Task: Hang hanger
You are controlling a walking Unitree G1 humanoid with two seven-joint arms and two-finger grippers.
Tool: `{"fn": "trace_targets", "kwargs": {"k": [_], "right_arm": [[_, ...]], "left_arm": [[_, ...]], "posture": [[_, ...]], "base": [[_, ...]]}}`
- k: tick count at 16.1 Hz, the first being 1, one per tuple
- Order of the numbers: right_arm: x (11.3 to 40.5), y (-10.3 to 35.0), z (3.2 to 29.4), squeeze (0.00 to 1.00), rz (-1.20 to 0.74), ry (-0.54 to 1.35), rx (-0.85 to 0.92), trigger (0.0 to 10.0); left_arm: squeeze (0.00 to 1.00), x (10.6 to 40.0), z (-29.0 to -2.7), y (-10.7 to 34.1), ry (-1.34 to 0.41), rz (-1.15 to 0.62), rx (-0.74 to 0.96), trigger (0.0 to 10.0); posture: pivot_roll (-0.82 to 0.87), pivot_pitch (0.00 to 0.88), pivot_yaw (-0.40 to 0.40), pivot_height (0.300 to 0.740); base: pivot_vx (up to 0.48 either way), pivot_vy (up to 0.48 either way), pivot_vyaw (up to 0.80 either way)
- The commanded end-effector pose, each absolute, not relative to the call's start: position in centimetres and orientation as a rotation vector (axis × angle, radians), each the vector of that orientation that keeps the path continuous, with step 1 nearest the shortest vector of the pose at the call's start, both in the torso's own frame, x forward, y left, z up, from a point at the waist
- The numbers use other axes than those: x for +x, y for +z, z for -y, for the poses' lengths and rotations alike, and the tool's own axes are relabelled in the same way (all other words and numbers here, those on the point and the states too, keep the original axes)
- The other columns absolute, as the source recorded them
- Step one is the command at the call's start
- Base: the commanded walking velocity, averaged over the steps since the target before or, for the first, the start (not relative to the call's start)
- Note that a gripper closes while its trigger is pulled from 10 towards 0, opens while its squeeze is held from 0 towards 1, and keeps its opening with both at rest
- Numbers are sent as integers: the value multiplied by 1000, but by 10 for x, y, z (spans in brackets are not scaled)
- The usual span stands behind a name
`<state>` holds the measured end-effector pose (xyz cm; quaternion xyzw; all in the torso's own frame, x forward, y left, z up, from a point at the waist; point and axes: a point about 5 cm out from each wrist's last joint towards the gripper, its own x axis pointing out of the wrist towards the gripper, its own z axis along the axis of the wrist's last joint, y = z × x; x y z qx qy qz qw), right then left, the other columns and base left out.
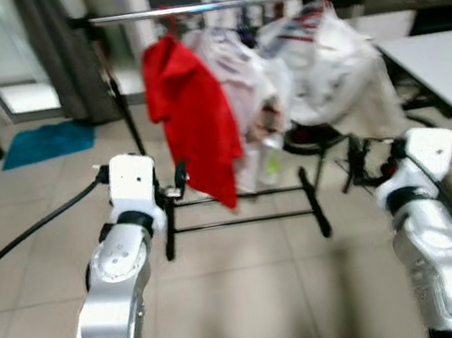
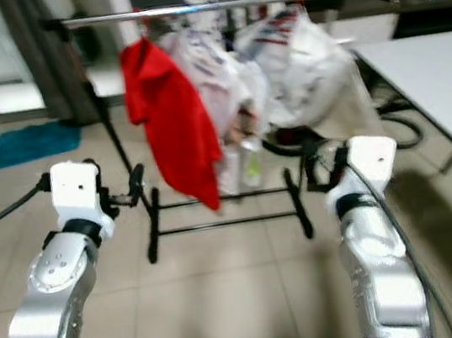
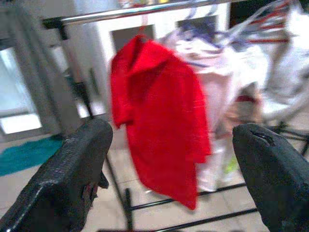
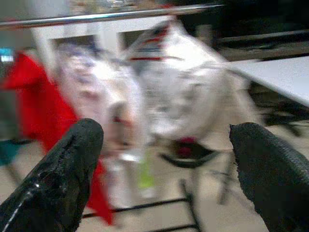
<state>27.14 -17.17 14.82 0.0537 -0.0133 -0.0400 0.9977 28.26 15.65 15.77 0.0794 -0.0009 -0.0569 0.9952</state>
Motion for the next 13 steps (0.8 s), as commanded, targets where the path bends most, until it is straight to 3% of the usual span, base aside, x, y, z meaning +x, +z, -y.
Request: {"fn": "trace_targets", "kwargs": {"k": [1,5,10,13], "right_arm": [[270,152,178,0,44,-94,84,10000],[272,148,181,0,35,-117,-33,10000],[276,151,170,0,24,-7,12,10000],[276,151,169,0,27,-18,18,10000]], "left_arm": [[1000,284,-151,160,-133,13,153,10000],[1000,284,-152,159,-129,10,157,10000],[1000,283,-154,159,-120,8,162,10000],[1000,282,-155,159,-119,5,165,10000]], "posture": [[11,0,-2,740],[15,0,-2,740],[25,0,-6,740],[29,0,-6,740]], "base": [[334,0,0],[327,0,0],[312,0,0],[310,0,800]]}}
